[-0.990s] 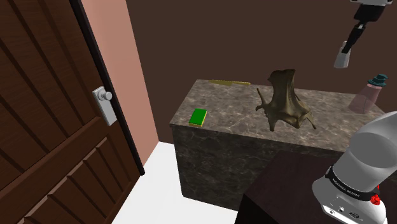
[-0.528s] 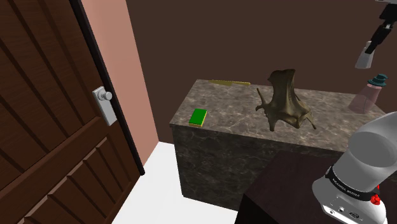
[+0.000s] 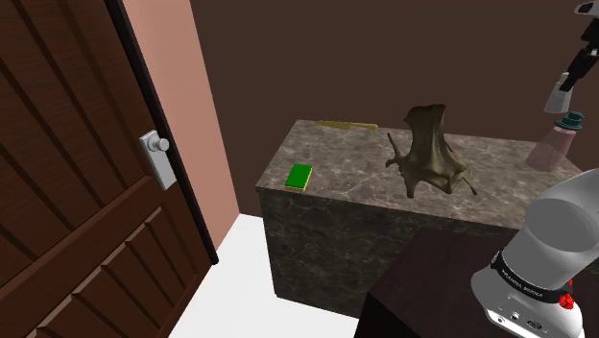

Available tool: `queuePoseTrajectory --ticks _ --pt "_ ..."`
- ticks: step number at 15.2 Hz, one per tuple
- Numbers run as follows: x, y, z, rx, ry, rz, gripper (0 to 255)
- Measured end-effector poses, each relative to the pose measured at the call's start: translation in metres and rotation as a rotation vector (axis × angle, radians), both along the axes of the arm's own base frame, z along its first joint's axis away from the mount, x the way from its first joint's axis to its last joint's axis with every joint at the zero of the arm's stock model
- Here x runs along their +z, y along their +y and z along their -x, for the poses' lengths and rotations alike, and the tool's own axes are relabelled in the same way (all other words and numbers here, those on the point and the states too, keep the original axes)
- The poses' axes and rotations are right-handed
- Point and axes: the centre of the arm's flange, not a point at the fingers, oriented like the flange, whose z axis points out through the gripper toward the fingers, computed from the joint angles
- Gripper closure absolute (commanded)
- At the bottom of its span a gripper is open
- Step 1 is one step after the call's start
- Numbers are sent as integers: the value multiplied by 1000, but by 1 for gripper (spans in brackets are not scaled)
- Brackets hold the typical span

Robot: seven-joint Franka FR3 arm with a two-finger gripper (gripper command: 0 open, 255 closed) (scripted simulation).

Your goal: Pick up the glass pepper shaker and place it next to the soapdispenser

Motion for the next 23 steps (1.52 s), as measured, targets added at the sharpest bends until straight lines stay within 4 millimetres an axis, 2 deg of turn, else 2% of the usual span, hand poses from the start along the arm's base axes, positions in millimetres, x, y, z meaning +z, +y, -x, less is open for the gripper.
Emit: queuePoseTrajectory --ticks 23 --pt "-121 -1 -1 0 0 0 255"
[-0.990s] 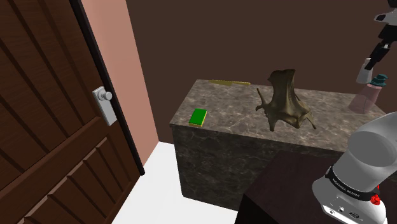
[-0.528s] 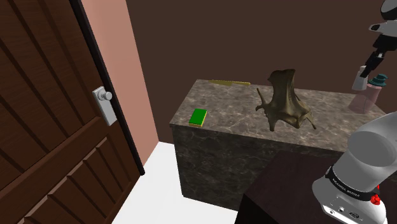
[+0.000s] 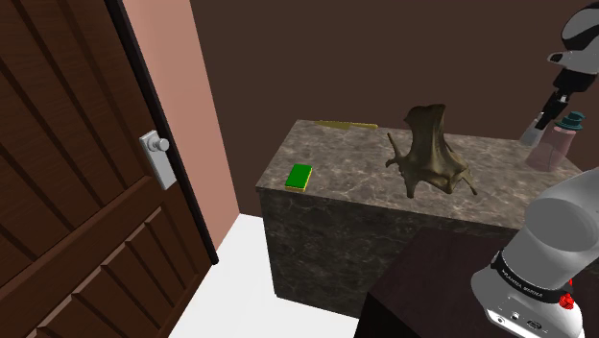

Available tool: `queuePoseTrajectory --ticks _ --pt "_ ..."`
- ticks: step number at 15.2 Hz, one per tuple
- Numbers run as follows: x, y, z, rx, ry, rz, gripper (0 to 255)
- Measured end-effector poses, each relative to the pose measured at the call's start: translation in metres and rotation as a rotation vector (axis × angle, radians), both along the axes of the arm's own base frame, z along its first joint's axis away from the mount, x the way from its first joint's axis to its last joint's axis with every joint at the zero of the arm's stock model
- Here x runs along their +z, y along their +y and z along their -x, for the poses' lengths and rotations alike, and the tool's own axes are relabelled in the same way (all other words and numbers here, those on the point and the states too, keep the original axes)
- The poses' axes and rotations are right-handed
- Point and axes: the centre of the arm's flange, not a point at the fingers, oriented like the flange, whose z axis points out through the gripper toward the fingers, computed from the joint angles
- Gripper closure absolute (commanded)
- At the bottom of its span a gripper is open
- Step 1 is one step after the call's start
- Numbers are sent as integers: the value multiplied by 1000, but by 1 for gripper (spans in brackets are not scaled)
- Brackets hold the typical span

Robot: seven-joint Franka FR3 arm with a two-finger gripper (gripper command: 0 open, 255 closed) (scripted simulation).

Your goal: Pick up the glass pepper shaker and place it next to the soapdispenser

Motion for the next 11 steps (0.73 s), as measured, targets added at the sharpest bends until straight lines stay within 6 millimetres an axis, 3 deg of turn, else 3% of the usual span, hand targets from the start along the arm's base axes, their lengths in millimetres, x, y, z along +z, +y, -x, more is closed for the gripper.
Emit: queuePoseTrajectory --ticks 11 --pt "-58 -1 1 0 0 0 255"
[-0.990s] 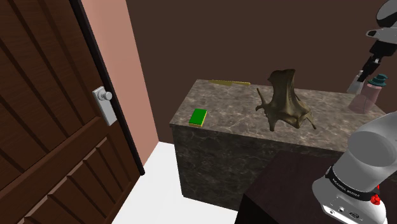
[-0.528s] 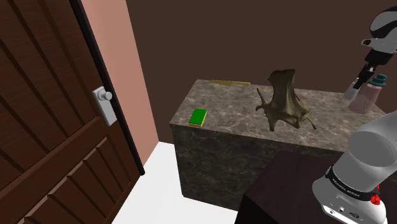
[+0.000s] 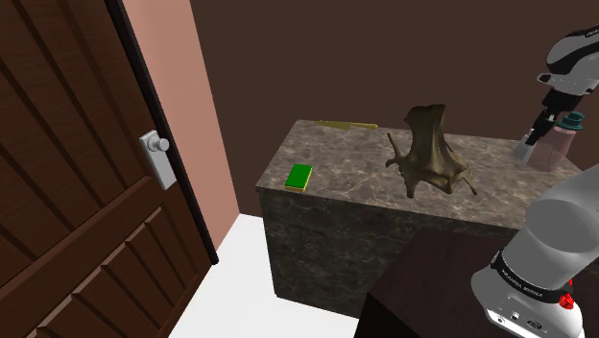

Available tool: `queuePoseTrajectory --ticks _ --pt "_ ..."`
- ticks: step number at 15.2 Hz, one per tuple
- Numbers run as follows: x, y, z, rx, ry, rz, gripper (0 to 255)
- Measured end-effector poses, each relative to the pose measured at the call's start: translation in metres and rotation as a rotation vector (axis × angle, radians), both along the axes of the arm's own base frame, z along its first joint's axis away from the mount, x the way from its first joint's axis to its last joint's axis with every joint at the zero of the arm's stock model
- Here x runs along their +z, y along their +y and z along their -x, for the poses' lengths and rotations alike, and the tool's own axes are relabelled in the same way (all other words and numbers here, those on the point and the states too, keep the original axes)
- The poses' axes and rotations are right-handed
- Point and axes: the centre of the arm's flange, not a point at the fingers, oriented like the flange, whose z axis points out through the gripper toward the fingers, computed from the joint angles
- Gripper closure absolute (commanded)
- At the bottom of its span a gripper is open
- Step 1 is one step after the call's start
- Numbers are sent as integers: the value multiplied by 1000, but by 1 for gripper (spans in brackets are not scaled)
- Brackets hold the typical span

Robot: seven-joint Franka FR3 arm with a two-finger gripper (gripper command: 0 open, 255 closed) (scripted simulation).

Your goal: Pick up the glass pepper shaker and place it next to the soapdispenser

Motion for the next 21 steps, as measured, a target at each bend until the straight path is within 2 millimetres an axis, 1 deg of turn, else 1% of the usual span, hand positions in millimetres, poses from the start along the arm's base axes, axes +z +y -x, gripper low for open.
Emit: queuePoseTrajectory --ticks 14,17,21 --pt "-76 2 0 0 0 0 255" --pt "-81 1 0 0 0 0 255" --pt "-82 1 0 0 0 1 255"
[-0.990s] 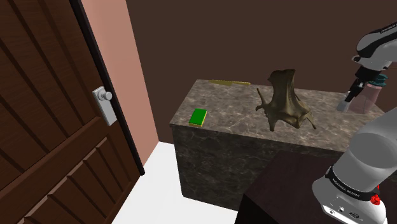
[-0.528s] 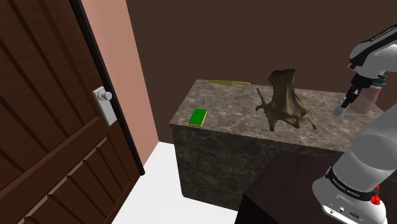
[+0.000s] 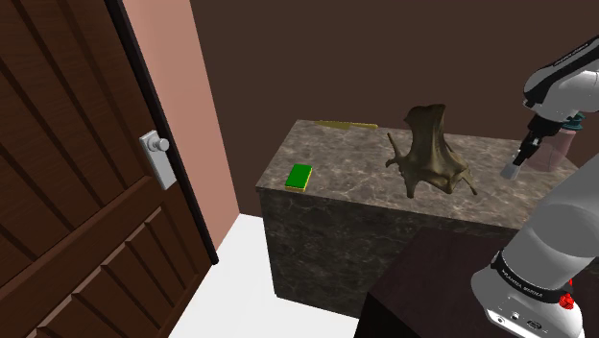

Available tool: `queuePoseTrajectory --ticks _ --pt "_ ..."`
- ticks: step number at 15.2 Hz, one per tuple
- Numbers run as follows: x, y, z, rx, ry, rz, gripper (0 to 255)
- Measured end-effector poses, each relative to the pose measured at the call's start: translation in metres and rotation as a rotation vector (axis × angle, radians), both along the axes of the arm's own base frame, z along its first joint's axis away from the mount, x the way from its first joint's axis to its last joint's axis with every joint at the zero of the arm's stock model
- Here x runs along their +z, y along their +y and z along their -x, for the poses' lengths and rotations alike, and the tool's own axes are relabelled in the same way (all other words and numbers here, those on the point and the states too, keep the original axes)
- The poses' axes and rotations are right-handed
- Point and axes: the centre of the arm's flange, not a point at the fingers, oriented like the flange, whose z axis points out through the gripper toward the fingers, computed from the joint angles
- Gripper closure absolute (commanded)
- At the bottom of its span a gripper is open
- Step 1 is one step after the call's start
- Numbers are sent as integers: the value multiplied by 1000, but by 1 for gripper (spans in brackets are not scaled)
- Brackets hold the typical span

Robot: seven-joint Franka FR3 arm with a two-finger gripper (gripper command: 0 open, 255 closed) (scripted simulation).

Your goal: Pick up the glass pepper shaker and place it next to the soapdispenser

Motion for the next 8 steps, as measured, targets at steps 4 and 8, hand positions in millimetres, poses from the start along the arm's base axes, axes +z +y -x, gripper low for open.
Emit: queuePoseTrajectory --ticks 4,8 --pt "0 0 0 0 0 0 0" --pt "7 0 0 0 -2 0 0"
